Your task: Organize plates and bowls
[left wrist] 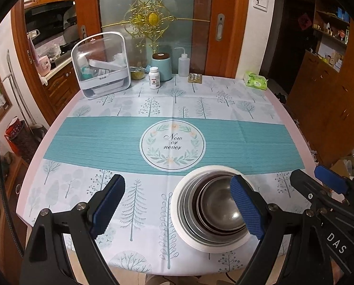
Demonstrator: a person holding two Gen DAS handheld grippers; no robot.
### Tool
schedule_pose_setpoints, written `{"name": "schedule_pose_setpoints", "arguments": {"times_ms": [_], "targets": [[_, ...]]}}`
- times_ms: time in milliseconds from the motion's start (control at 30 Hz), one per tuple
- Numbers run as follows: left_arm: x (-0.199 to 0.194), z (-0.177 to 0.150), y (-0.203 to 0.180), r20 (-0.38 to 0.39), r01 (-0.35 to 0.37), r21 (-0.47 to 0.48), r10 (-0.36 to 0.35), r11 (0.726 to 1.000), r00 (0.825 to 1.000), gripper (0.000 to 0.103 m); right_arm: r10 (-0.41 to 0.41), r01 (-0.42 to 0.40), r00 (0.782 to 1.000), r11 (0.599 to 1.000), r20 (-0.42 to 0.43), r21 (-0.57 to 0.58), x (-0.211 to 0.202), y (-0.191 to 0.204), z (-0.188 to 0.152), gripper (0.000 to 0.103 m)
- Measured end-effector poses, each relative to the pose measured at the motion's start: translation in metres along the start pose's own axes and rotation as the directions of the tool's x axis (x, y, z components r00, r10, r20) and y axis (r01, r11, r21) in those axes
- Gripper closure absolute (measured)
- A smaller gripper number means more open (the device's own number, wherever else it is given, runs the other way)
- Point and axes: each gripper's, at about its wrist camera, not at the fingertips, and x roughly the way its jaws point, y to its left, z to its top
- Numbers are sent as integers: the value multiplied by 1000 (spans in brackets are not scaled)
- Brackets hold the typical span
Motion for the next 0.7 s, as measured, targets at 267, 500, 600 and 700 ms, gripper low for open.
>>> {"name": "schedule_pose_setpoints", "arguments": {"times_ms": [267,500,600,700], "targets": [[-3,0,0,3,-14,5,14,1000,1000,14,-5,5,1000,1000,1,-1,0,3,-1,48],[-4,-1,-1,0,-15,8,15,1000,1000,14,-8,8,1000,1000,-6,-5,-1,6,-2,48],[-4,-1,0,-7,-17,12,17,1000,1000,14,-10,10,1000,1000,-11,0,0,5,-2,48],[-4,-1,2,-8,-19,13,19,1000,1000,14,-10,10,1000,1000,-11,-1,0,5,-2,48]]}}
